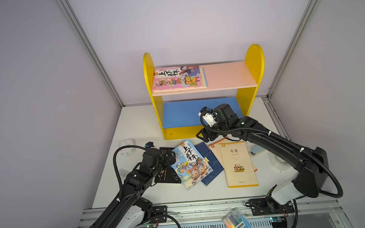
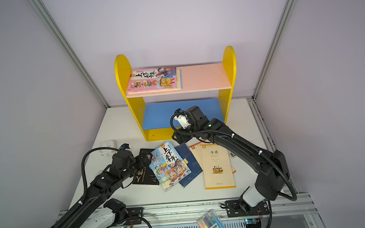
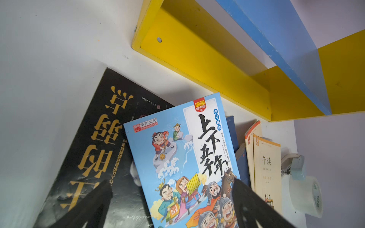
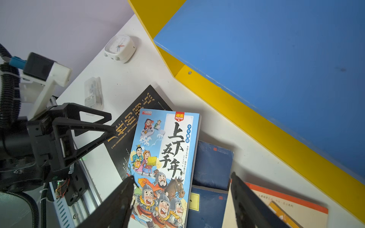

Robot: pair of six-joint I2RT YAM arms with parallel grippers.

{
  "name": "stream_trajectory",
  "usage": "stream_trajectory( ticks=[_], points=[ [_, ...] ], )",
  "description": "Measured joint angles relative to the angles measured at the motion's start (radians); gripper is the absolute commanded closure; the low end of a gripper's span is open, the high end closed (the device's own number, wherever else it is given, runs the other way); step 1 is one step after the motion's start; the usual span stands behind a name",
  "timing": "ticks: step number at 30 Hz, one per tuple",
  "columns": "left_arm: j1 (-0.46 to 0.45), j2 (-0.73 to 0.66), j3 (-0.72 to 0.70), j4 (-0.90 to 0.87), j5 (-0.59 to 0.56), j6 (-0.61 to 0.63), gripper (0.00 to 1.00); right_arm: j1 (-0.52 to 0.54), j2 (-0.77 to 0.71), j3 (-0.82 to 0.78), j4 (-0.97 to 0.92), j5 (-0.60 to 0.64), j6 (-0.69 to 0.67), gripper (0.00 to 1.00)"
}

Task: Stacking books/files
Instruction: Pick up the book from the book.

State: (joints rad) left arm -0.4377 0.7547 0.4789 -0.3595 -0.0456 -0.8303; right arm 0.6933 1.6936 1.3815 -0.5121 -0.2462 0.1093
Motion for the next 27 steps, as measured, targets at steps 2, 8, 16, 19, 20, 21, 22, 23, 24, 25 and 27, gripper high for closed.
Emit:
stream_trajectory(
  ticks=[2,8,16,19,20,21,22,23,24,25,27],
  points=[
    [0.0,0.002,-0.048,0.072,0.011,-0.026,0.03,0.0,0.033,-0.042,0.094,-0.012,0.038,0.29],
    [-0.005,0.063,-0.119,0.104,0.037,-0.091,0.03,0.003,0.195,-0.124,0.145,-0.014,0.146,0.35],
    [-0.012,0.159,-0.164,0.212,0.051,-0.138,0.03,0.024,0.27,-0.137,0.237,-0.043,0.21,0.4],
    [-0.017,0.198,-0.165,0.272,0.056,-0.15,0.04,0.029,0.291,-0.136,0.251,-0.046,0.217,0.42],
    [-0.019,0.208,-0.165,0.288,0.06,-0.15,0.04,0.031,0.298,-0.135,0.253,-0.047,0.22,0.42],
    [-0.021,0.22,-0.165,0.304,0.062,-0.151,0.04,0.034,0.304,-0.135,0.253,-0.047,0.224,0.43],
    [-0.022,0.229,-0.165,0.32,0.065,-0.154,0.05,0.035,0.309,-0.134,0.253,-0.047,0.227,0.44],
    [-0.024,0.239,-0.164,0.333,0.068,-0.154,0.05,0.037,0.315,-0.133,0.253,-0.047,0.227,0.45],
    [-0.025,0.246,-0.164,0.343,0.071,-0.154,0.05,0.038,0.322,-0.13,0.253,-0.046,0.228,0.46],
    [-0.026,0.253,-0.164,0.354,0.074,-0.155,0.05,0.04,0.328,-0.128,0.253,-0.046,0.232,0.47],
    [-0.029,0.265,-0.164,0.377,0.079,-0.159,0.06,0.041,0.348,-0.118,0.252,-0.041,0.235,0.5]
  ],
)
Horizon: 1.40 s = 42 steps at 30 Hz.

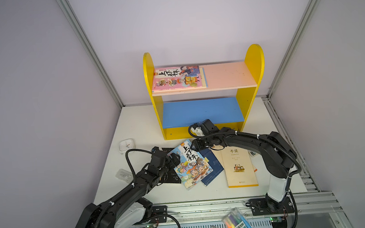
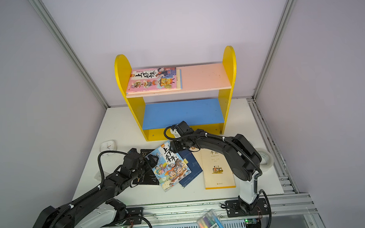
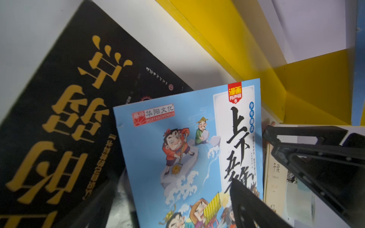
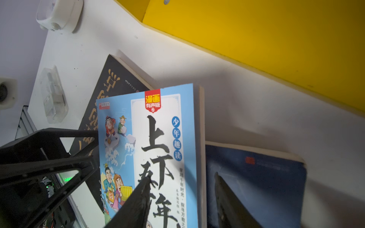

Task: Stacking books/files
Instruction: Pick up the book from the book.

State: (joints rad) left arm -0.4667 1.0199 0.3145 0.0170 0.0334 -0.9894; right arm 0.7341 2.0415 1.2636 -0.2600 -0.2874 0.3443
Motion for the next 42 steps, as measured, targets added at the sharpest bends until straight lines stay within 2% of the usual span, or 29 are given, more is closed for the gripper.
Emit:
stream_trajectory(
  ticks=[13,21,27,32,35,42],
  points=[
    [-0.013,-0.015,-0.032,0.111,0.024,-0.032,0.12,0.002,0.103,0.058,-0.053,0.044,0.027,0.52],
    [-0.016,-0.076,-0.034,0.136,0.031,-0.04,0.22,0.002,0.119,0.067,-0.04,0.044,0.034,0.52],
    [-0.018,-0.092,-0.04,0.15,0.031,-0.046,0.38,0.005,0.126,0.071,-0.035,0.044,0.033,0.52],
    [-0.018,-0.077,-0.038,0.169,0.027,-0.048,0.45,0.007,0.13,0.074,-0.035,0.046,0.033,0.52],
    [-0.018,-0.058,-0.033,0.174,0.027,-0.051,0.53,0.008,0.13,0.074,-0.035,0.048,0.033,0.52],
    [-0.018,-0.003,-0.024,0.185,0.028,-0.053,0.86,0.008,0.132,0.074,-0.035,0.049,0.032,0.52]
  ],
)
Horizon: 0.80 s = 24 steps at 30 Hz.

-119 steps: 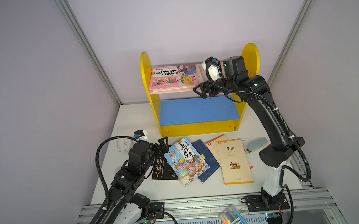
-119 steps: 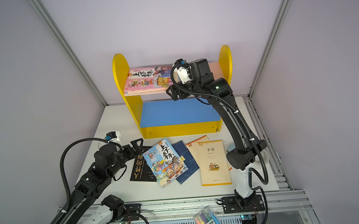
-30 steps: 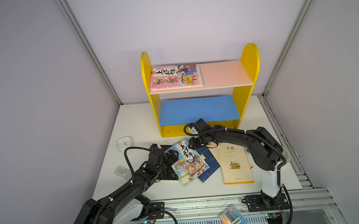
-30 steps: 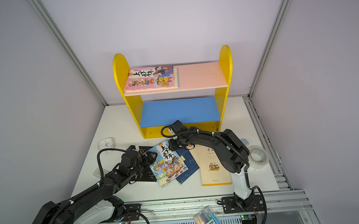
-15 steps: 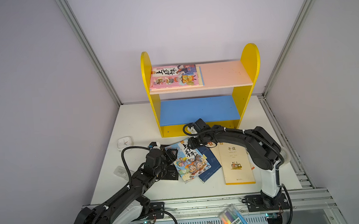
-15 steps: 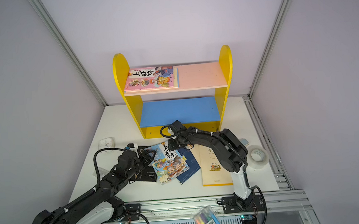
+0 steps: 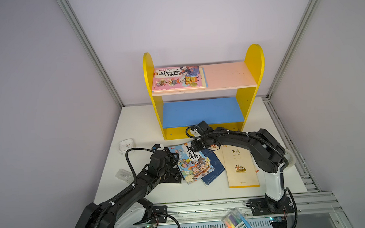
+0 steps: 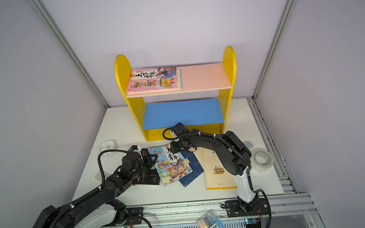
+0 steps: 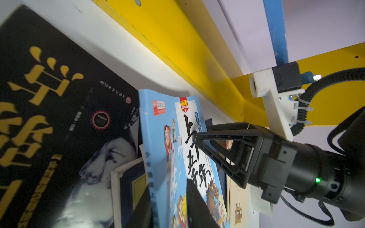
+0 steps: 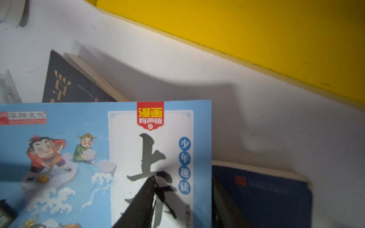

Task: Stacking books/files
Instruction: Pick up the book from the book.

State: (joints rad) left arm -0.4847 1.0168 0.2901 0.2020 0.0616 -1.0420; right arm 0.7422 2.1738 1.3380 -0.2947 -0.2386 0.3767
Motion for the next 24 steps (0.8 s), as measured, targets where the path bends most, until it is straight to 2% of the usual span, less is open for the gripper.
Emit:
stream_trajectory(
  ticks=[3,4,13,24],
  points=[
    [0.0,0.003,0.001,0.002,0.0,-0.006,0.99,0.0,0.0,0.0,0.0,0.0,0.0,0.52],
    [0.0,0.002,0.002,0.003,0.0,-0.006,1.0,0.0,-0.001,0.0,0.001,0.0,0.0,0.52],
    [0.001,-0.106,0.027,-0.049,0.015,0.034,1.0,0.001,-0.053,-0.022,0.006,-0.003,0.002,0.44],
    [0.01,-0.241,0.166,-0.212,0.083,0.192,1.0,-0.034,-0.274,-0.146,0.061,0.095,-0.007,0.35]
  ],
)
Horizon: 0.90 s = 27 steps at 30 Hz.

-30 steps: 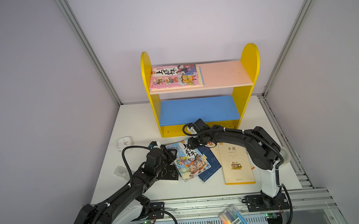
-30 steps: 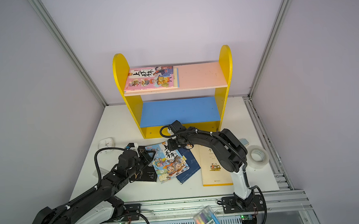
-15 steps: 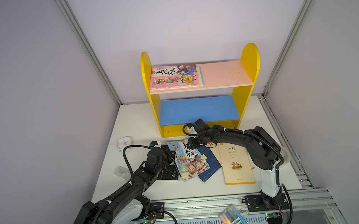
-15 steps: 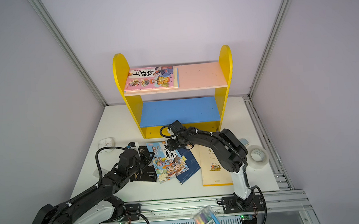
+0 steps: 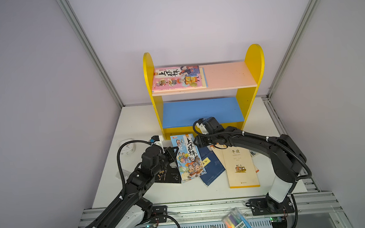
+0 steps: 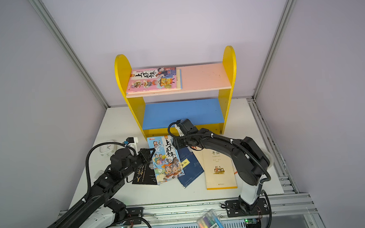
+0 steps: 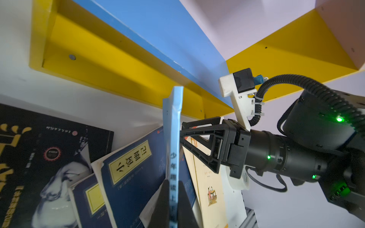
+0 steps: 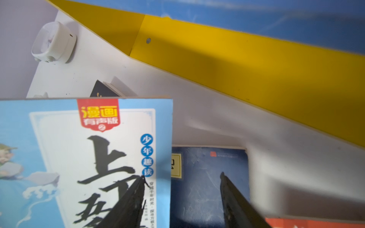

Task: Stacking books/files
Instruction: Pick up the book from the book, then place the book at the bookshelf.

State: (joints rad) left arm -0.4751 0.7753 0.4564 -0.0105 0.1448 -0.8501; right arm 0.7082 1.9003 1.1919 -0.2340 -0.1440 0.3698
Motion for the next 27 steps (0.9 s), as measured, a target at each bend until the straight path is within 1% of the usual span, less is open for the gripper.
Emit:
stream_trajectory(
  ticks=[8,15,20,27],
  points=[
    [0.001,-0.035,0.121,-0.085,0.096,0.108,1.0,-0.062,-0.184,-0.136,0.073,0.089,0.001,0.31],
    [-0.002,-0.014,0.297,-0.111,0.21,0.155,1.0,-0.119,-0.269,-0.198,0.072,0.188,0.0,0.29],
    [-0.004,0.051,0.446,-0.096,0.298,0.183,1.0,-0.125,-0.319,-0.24,0.07,0.222,-0.008,0.27],
    [-0.005,0.24,0.666,-0.027,0.427,0.18,1.0,-0.132,-0.363,-0.278,0.073,0.266,-0.011,0.27]
  ],
)
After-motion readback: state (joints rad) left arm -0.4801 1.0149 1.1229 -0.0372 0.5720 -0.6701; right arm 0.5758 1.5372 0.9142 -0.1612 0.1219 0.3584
